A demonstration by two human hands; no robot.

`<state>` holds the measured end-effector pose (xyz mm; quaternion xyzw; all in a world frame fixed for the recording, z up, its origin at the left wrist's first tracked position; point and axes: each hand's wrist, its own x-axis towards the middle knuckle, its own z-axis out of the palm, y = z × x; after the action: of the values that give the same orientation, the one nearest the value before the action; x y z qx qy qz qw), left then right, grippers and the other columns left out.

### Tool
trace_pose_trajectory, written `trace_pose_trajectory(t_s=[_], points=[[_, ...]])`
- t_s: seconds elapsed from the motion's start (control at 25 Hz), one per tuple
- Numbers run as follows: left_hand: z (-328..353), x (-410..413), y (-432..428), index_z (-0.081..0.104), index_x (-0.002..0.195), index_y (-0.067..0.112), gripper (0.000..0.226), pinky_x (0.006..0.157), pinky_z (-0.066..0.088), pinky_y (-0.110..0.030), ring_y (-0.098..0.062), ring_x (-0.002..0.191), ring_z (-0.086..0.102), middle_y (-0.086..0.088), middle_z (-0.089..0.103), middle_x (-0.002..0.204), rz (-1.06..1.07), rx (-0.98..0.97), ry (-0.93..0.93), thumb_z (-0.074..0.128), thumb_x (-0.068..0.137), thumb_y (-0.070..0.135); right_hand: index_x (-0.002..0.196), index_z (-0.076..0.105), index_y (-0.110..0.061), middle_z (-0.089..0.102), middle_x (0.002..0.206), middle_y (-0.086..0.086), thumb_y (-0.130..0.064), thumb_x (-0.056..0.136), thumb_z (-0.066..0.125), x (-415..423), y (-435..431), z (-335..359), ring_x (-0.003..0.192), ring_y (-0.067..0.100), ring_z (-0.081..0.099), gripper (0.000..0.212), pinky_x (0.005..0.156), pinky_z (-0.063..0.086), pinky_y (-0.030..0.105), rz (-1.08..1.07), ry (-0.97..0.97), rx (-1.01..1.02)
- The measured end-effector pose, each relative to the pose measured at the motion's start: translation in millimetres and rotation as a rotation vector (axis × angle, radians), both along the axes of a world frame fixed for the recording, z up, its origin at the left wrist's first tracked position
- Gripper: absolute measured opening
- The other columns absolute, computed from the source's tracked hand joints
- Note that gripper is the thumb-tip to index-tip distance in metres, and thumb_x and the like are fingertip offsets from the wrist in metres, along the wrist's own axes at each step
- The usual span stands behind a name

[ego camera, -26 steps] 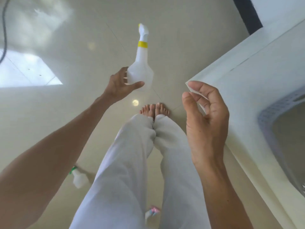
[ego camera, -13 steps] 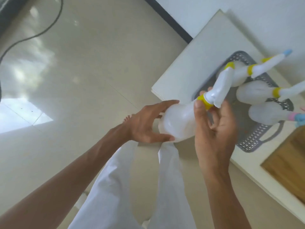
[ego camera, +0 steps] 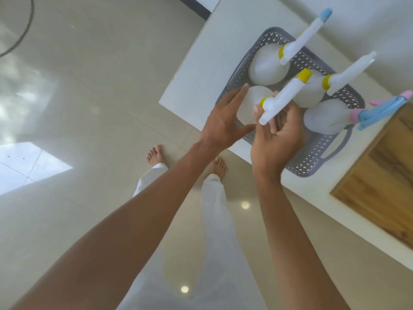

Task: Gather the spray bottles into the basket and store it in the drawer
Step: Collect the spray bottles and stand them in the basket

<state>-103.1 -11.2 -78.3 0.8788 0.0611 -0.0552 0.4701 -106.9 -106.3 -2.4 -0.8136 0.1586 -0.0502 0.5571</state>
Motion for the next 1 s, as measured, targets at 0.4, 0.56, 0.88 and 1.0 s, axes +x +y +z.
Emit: trace_pose_trajectory(t_s=[0.4,0.56,0.88,1.0], points=[[-25,8,4,0.042,0.145,-0.008,0.082,0.105,0.049,-0.043,-0.034,0.133,0.055,-0.021,0.052,0.147,-0.014,0.088,0.151,0.082,0.079,0.02,0.112,0.067,0.006,0.063,0.1,-0.006,-0.005,0.085,0.082,10,-7,-52,0.101,0.018,0.066,0.032,0.094,0.061,0.048,0.067,0.055,-0.017],[-26,7,2,0.049,0.14,-0.005,0.071,0.091,0.053,-0.042,-0.036,0.113,0.062,-0.018,0.063,0.132,-0.006,0.122,0.179,0.079,0.08,0.019,0.111,0.066,0.008,0.063,0.101,-0.001,-0.004,0.085,0.081,8,-10,-59,0.102,0.026,0.068,0.032,0.091,0.06,0.049,0.144,0.037,-0.045],[-5,-6,6,0.042,0.144,-0.009,0.086,0.112,0.045,-0.037,-0.033,0.136,0.052,-0.021,0.052,0.146,-0.062,0.187,0.11,0.085,0.078,0.025,0.127,0.061,0.003,0.069,0.124,0.01,-0.015,0.081,0.086,-4,-29,-50,0.118,0.023,0.064,0.055,0.101,0.054,0.041,0.198,0.09,-0.141],[10,-36,18,0.046,0.141,-0.01,0.077,0.116,0.042,-0.036,-0.034,0.139,0.049,-0.023,0.053,0.146,-0.094,0.269,-0.055,0.083,0.081,0.022,0.126,0.062,-0.005,0.067,0.123,0.005,-0.017,0.082,0.084,-33,-49,-40,0.116,0.02,0.065,0.05,0.101,0.055,0.042,0.11,0.102,-0.156]])
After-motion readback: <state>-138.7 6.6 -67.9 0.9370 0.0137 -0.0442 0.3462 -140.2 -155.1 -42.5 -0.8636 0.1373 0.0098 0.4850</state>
